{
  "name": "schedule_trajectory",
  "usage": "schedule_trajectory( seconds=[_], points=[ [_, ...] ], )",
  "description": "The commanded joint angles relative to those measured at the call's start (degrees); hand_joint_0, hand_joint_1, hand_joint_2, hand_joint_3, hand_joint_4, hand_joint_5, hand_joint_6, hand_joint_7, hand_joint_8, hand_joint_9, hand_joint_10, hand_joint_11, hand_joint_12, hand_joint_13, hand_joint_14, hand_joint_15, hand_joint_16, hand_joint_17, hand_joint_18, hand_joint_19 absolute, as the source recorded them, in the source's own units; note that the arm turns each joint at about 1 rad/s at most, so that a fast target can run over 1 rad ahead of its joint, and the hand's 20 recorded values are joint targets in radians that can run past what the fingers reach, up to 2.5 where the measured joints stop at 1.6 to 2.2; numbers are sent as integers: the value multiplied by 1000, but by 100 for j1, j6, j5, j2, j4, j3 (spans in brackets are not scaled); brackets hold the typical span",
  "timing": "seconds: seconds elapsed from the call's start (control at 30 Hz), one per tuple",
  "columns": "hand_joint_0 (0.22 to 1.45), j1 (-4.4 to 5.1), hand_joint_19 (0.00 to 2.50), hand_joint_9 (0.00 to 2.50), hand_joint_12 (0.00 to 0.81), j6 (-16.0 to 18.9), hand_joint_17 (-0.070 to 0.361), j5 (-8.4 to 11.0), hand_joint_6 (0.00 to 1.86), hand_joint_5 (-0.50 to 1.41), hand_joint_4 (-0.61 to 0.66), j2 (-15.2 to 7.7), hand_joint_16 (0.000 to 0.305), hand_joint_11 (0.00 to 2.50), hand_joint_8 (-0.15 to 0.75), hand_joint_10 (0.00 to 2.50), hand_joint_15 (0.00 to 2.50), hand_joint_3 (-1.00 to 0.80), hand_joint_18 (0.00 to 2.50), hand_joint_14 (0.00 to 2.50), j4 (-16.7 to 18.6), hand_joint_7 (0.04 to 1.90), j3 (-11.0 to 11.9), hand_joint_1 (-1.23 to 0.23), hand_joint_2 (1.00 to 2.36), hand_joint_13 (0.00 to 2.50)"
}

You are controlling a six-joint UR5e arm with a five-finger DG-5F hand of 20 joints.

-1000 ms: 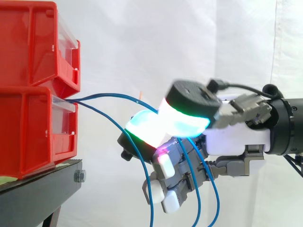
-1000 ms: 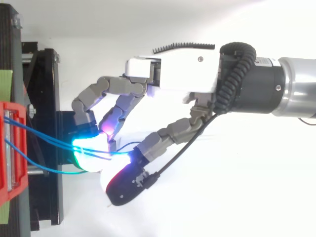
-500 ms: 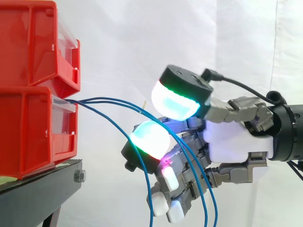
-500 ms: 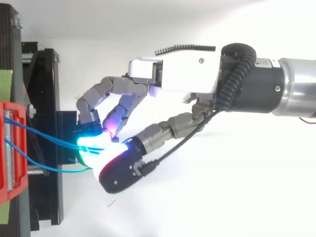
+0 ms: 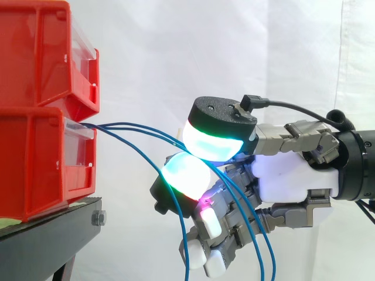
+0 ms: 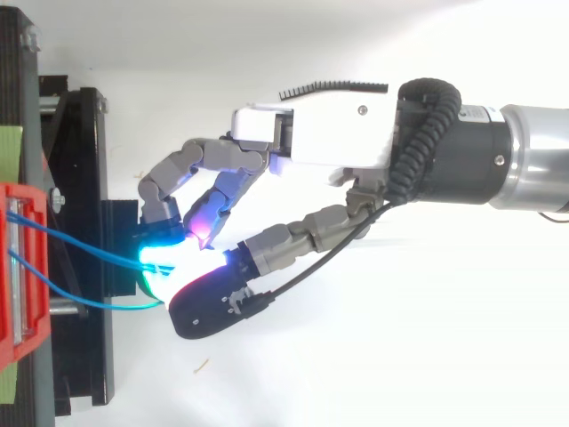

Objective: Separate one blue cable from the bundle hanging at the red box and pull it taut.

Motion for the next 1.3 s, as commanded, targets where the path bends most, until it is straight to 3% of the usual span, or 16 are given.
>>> schedule_trajectory(
  seconds=[0.0, 0.33, 0.47, 0.63, 0.77, 0.93, 1.17, 1.27],
  points=[
    [653, 0, 442, 878, 306, -1, 74, 0, 911, -164, -12, -1, 33, 708, 327, 16, 494, -116, 738, 17, 2, 1285, -1, -883, 1020, 775],
    [794, 0, 425, 892, 316, -53, 80, 9, 927, -162, -11, -1, 36, 715, 319, 17, 491, -500, 794, 17, -16, 1277, -1, -946, 1000, 781],
    [696, 0, 429, 906, 308, -53, 77, 9, 924, -150, 66, 8, 34, 705, 320, 19, 477, -500, 810, 15, -16, 1291, -1, -924, 1000, 795],
    [556, 0, 427, 929, 310, -89, 77, 9, 924, -139, 89, -1, 34, 703, 322, 16, 486, -500, 803, 15, -25, 1169, -1, -877, 1000, 802],
    [486, 0, 430, 943, 321, -89, 83, 9, 913, -135, 96, 8, 37, 698, 337, 17, 486, -500, 800, 14, 2, 1151, -1, -756, 1000, 803],
    [588, 0, 493, 935, 283, -89, 65, 9, 888, -135, 70, -1, 29, 697, 312, 16, 495, -500, 723, 16, -25, 1194, -1, -543, 1000, 783],
    [596, 0, 464, 931, 296, -89, 69, 9, 899, -144, 45, -1, 31, 691, 346, 17, 497, -125, 714, 16, -51, 1261, -1, -786, 1017, 784],
    [636, 0, 475, 903, 292, -89, 66, 9, 910, -160, 14, 8, 29, 702, 329, 18, 517, -160, 724, 16, -42, 1244, -10, -872, 1019, 771]
  ],
)
